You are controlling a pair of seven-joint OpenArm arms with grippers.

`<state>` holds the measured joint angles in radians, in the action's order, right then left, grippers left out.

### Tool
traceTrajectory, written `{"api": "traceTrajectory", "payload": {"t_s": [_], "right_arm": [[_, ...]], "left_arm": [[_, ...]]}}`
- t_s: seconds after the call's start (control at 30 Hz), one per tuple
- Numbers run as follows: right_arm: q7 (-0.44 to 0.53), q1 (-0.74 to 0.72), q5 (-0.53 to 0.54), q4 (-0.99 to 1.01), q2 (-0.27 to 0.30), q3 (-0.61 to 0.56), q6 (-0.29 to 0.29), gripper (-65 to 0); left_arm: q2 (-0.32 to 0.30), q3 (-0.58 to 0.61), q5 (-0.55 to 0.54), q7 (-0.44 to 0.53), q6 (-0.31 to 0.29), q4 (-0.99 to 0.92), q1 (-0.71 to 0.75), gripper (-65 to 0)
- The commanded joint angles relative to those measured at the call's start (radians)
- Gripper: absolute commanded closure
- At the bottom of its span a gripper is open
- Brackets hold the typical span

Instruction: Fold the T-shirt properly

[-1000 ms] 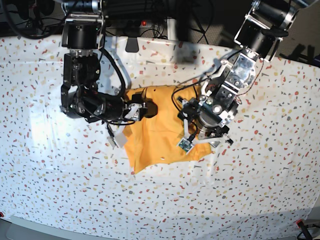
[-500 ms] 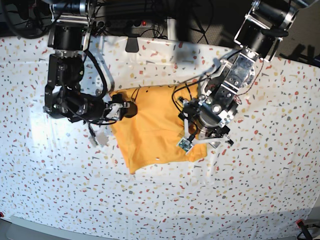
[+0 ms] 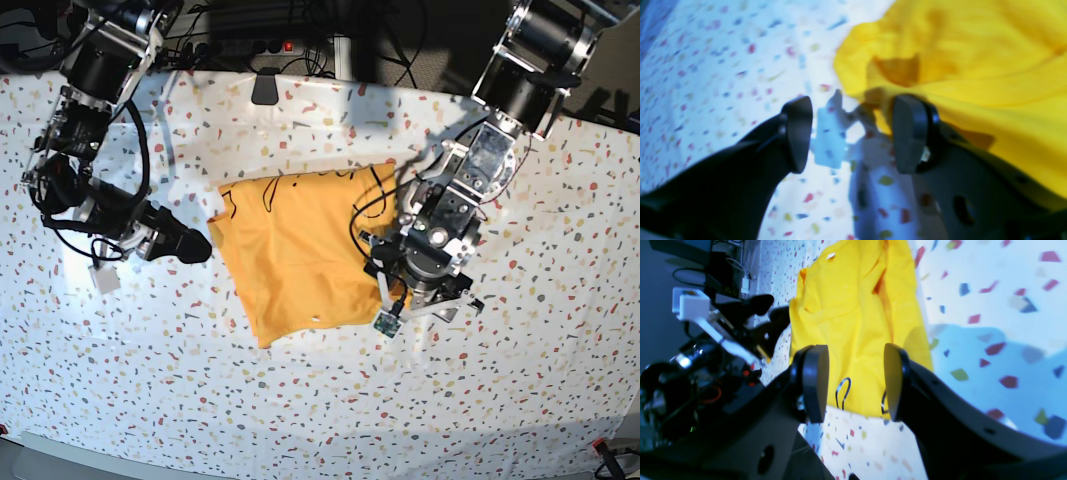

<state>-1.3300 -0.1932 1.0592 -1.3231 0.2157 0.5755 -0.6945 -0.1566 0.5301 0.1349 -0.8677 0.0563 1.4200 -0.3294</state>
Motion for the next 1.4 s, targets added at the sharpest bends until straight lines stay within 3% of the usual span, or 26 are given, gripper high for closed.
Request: {"api": "traceTrajectory", "payload": {"t_s": [0.0, 0.27, 0.6, 0.87, 0.97, 1.2, 1.37], "right_arm": [[0.005, -0.013, 0.035, -0.019, 0.024, 0.001, -0.004, -25.8], [-0.016, 0.098, 0.095, -0.066, 0.114, 0.001, -0.004, -25.8], [-0.053, 0.313, 0.108, -0.318, 0.116, 0.005, -0.004, -25.8], [-0.055, 0.504, 0.108, -0.524, 0.094, 0.113, -0.004, -25.8], [-0.054, 0.553, 0.087, -0.602, 0.072, 0.207, -0.004, -25.8], [-0.036, 0.62, 0.041, -0.705, 0.06, 0.471, -0.004, -25.8], [-0.037, 0.73, 0.05, -0.71, 0.07, 0.567, -0.004, -25.8]], "left_arm": [[-0.014, -0.006, 0.01, 0.01, 0.012, 0.027, -0.019, -36.7], [-0.151, -0.006, -0.058, -0.017, 0.057, 0.225, 0.062, -36.7], [-0.287, -0.021, -0.056, -0.112, 0.068, 0.542, 0.255, -36.7], [-0.312, -0.273, -0.083, -0.104, 0.064, 0.557, 0.46, -36.7], [-0.312, -0.404, -0.186, -0.097, -0.018, 0.557, 0.523, -36.7], [-0.312, -0.733, -0.51, -0.134, -0.284, 0.557, 0.678, -36.7], [-0.312, -0.946, -0.719, -0.185, -0.428, 0.557, 0.81, -36.7]]}}
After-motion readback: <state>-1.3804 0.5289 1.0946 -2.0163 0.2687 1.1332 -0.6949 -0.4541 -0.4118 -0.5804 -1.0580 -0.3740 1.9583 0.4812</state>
